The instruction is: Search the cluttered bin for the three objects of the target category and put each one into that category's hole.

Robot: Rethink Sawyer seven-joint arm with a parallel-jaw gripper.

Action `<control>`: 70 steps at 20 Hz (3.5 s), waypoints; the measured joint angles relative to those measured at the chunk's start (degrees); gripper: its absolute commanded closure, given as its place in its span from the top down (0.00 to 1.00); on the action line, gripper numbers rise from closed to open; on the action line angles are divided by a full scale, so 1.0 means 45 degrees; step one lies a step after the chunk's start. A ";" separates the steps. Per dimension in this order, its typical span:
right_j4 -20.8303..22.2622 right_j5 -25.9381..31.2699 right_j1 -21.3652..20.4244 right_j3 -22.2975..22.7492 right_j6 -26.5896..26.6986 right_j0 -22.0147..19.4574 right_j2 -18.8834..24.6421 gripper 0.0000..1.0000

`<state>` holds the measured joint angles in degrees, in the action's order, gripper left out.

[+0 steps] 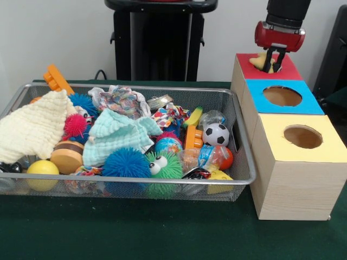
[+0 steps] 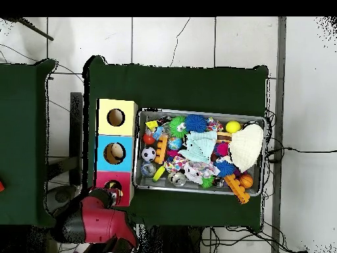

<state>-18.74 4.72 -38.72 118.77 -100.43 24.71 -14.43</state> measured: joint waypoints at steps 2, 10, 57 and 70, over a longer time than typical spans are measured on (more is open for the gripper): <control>0.0000 0.0000 0.0000 0.0000 0.0000 0.0000 0.0002 0.00; 0.0000 0.0000 0.0000 0.0000 0.0000 0.0000 0.0004 0.00; 0.0007 0.0139 -0.0442 0.0028 0.0000 -0.0112 -0.0017 0.00; 0.0008 0.0139 -0.0498 0.0070 0.0000 -0.0199 0.0039 0.00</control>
<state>-18.71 5.35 -40.96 119.09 -100.43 23.81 -14.26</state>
